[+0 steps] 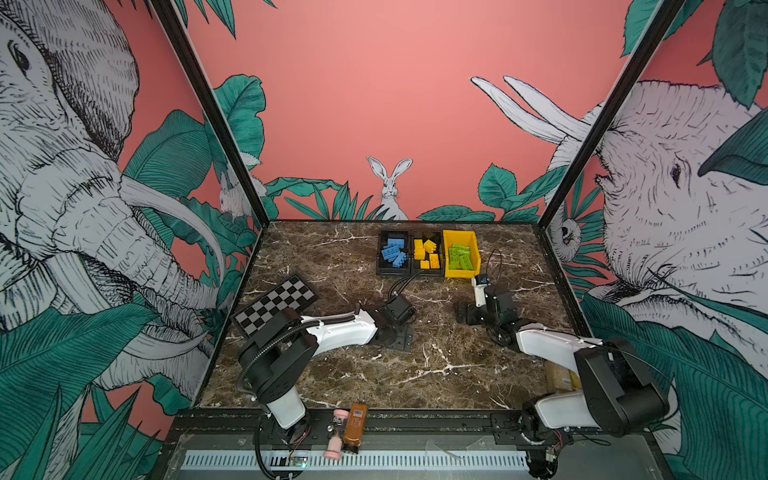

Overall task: Sort the legos into containers by color
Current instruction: 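Return the left gripper to the last blue bricks and grasp one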

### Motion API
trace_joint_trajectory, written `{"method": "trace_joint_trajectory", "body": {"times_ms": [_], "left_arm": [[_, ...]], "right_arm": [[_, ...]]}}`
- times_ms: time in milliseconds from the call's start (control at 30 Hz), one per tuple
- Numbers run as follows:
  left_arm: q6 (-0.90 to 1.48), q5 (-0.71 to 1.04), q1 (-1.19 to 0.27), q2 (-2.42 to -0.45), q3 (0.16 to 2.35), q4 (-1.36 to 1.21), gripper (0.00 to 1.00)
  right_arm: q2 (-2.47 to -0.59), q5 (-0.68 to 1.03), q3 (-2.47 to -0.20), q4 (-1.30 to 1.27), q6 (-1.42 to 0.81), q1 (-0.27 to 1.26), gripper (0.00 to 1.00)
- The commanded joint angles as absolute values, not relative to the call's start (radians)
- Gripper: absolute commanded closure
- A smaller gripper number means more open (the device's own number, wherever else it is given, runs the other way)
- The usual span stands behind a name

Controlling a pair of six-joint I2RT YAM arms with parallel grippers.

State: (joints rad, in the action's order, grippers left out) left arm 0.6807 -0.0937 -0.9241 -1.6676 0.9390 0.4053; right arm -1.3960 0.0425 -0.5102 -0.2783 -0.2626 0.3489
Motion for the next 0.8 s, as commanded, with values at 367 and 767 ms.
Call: {"method": "trace_joint_trajectory", "body": {"times_ms": [367,767], "left_arm": [[0.589,-0.158,-0.927,-1.706,0.995,0.463,0.29],[0.586,-0.212,-0.927,-1.708,0.975,0.487,0.56]], "right_arm": [[-1.397,0.041,-0.533,-0.274,-0.265,0.346,0.02],[-1.409,0.053,-0.541,-0.271,-0.268,0.347,0.02]]}}
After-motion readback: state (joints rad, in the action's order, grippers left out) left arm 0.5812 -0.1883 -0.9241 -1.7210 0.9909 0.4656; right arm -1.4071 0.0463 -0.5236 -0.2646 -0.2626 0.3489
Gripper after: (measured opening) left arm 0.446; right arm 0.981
